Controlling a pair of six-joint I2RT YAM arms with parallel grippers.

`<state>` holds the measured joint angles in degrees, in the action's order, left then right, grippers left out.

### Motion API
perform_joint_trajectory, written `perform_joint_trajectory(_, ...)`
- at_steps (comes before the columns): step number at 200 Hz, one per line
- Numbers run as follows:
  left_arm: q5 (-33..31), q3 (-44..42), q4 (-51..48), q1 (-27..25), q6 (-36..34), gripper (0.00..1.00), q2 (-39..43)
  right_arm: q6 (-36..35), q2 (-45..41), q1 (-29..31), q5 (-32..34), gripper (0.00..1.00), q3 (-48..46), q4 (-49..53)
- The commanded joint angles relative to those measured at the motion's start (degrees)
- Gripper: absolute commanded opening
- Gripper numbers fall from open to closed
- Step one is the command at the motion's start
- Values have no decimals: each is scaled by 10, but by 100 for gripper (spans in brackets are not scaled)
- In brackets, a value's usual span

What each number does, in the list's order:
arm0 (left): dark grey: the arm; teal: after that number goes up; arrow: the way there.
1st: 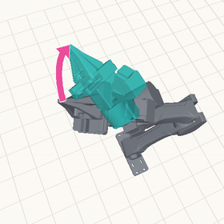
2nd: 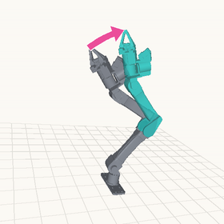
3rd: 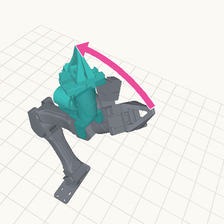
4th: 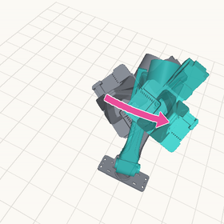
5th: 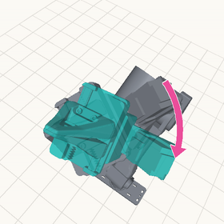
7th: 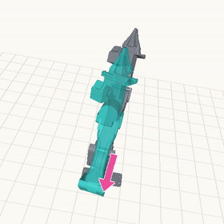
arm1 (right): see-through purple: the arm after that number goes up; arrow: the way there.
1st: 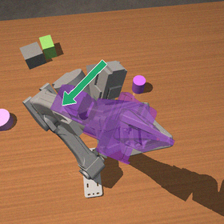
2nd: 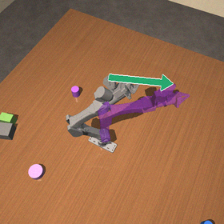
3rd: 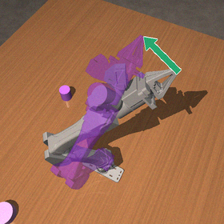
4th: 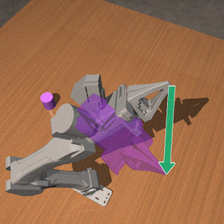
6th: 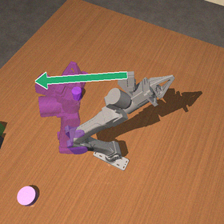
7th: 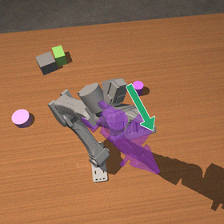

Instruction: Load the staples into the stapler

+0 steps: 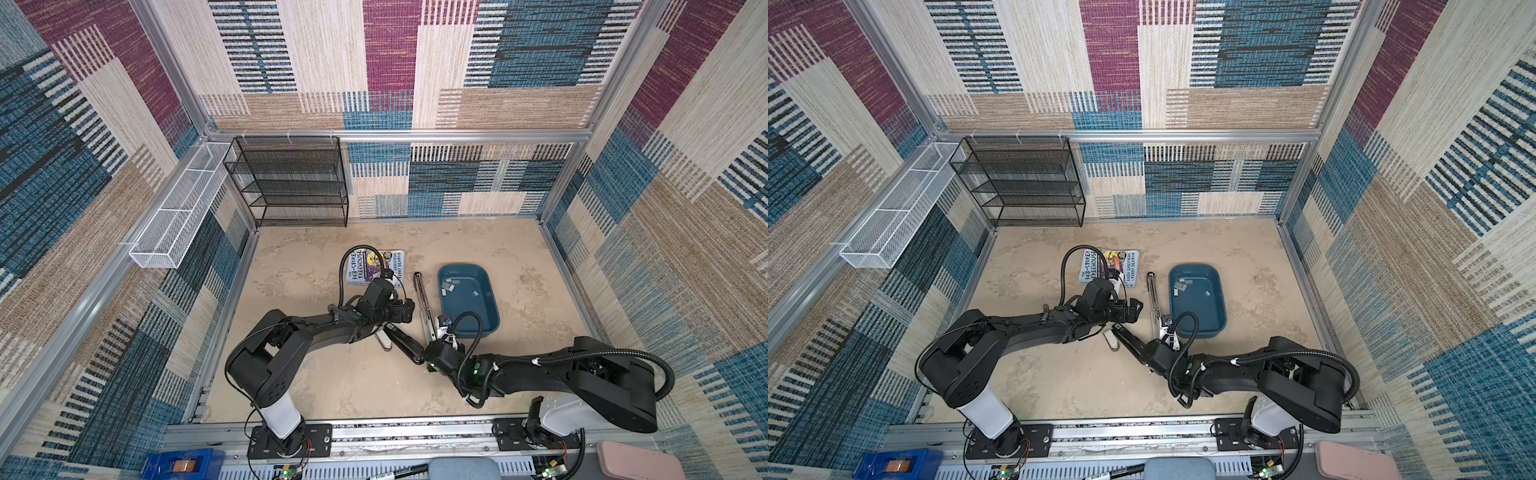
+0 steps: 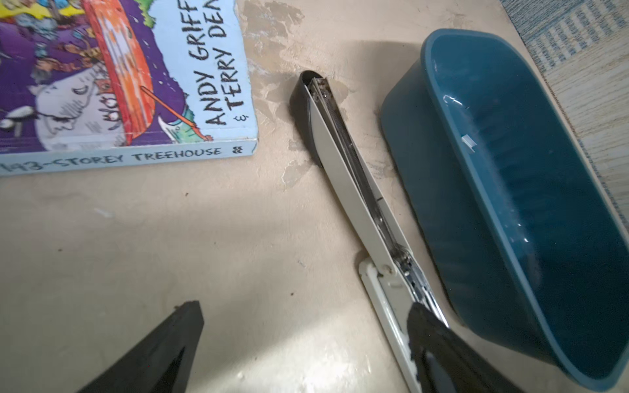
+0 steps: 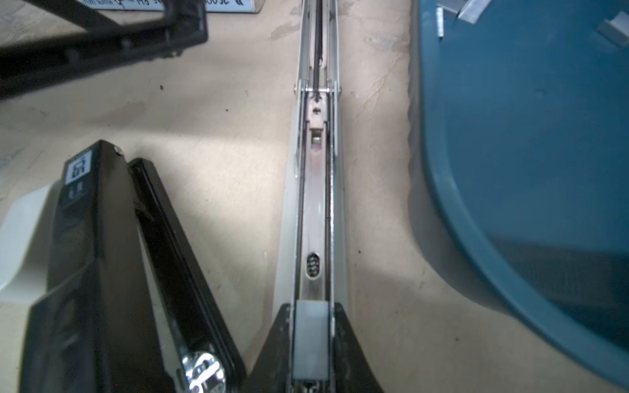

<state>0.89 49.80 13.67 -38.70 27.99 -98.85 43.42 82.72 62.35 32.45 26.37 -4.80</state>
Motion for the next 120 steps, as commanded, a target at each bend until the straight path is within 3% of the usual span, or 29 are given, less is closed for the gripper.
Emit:
perform_joint_trajectory(1,43,24,4,6,20,97,-28,-2,-10,0,-8,17,-5,-6)
perform_joint_trajectory(93,179,123,22,44,88,95,-162,-36,-100,0,-50,14,-80,-90)
perform_joint_trajectory(120,192,143,15,45,92,95,-184,-40,-107,1,-58,12,-85,-102)
